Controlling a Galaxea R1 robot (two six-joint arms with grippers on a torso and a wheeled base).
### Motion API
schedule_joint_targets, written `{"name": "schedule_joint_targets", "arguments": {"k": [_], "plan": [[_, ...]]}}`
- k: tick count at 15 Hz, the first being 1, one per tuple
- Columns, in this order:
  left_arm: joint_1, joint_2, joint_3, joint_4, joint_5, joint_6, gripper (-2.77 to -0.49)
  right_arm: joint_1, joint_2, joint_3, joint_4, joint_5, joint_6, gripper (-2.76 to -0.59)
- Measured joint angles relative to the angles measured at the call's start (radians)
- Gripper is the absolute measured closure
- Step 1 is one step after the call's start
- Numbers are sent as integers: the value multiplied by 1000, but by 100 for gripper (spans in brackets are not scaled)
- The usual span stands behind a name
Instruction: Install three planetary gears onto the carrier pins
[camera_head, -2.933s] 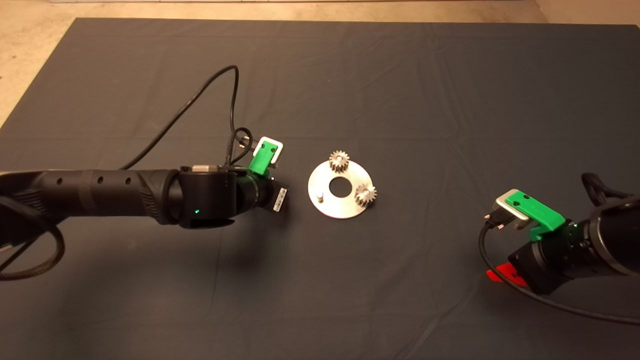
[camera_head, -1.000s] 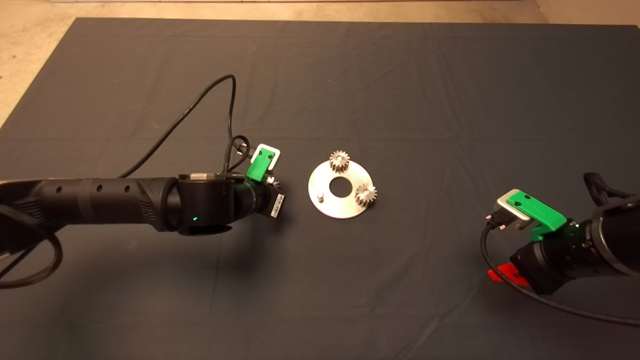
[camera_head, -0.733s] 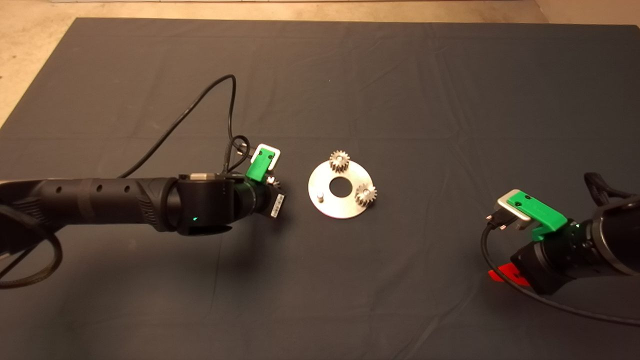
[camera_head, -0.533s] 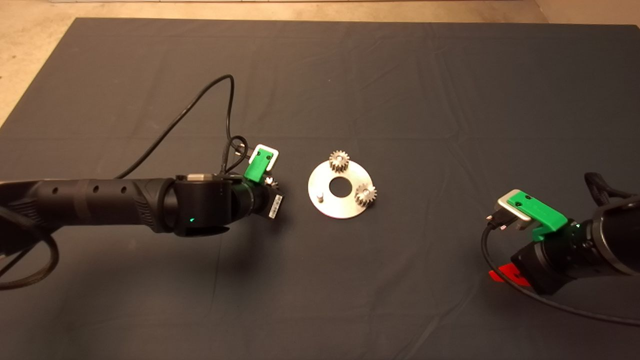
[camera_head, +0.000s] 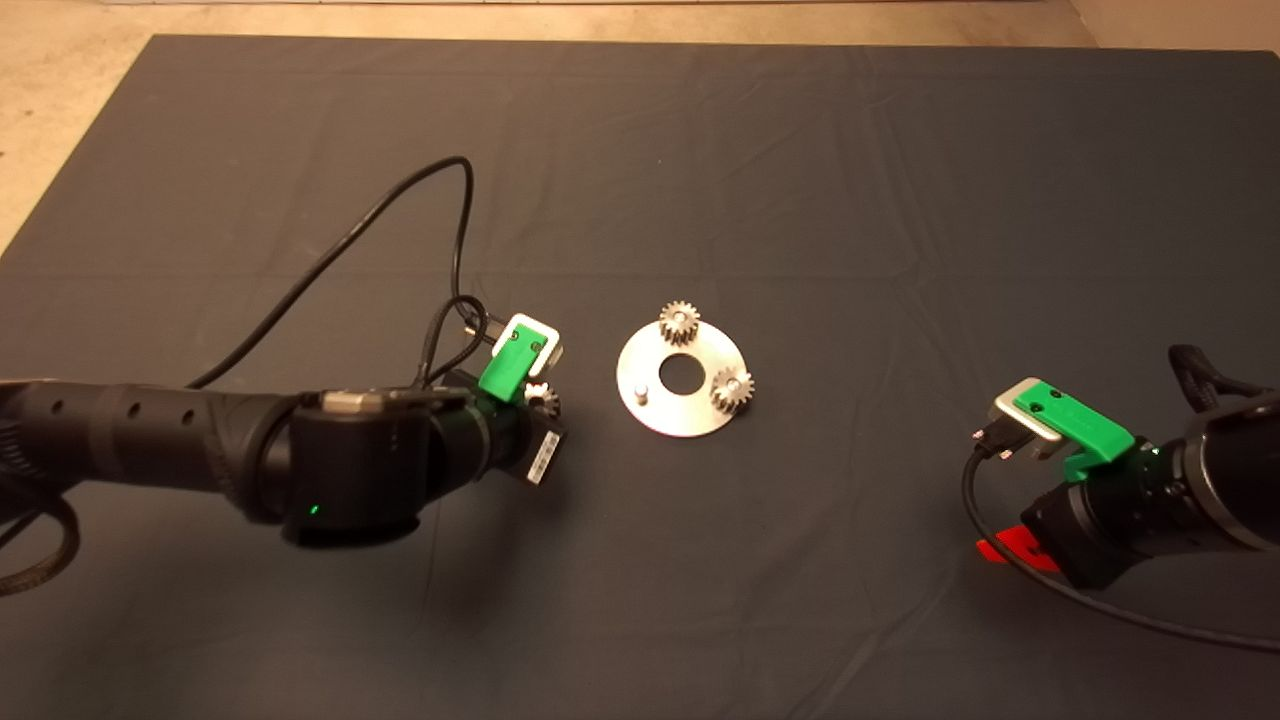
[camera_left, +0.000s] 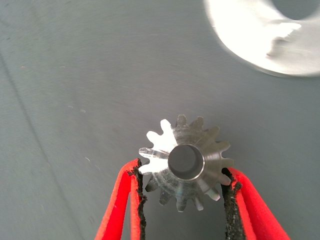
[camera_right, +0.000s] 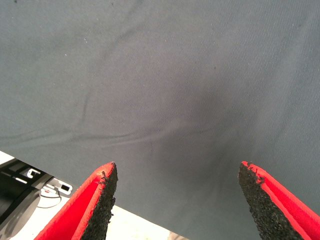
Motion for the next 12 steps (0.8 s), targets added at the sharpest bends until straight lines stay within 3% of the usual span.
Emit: {"name": "schedule_joint_targets", "arguments": {"k": [6,10,12], "plan": [[-7,6,95,0,6,0,-70,0,0,0,0,0,0,-178],[-7,60,84,0,7,12,-70,0,0,0,0,0,0,-178],[-7,83,33,0,6,27,-70,0,-1,0,0,0,0,-178]]}}
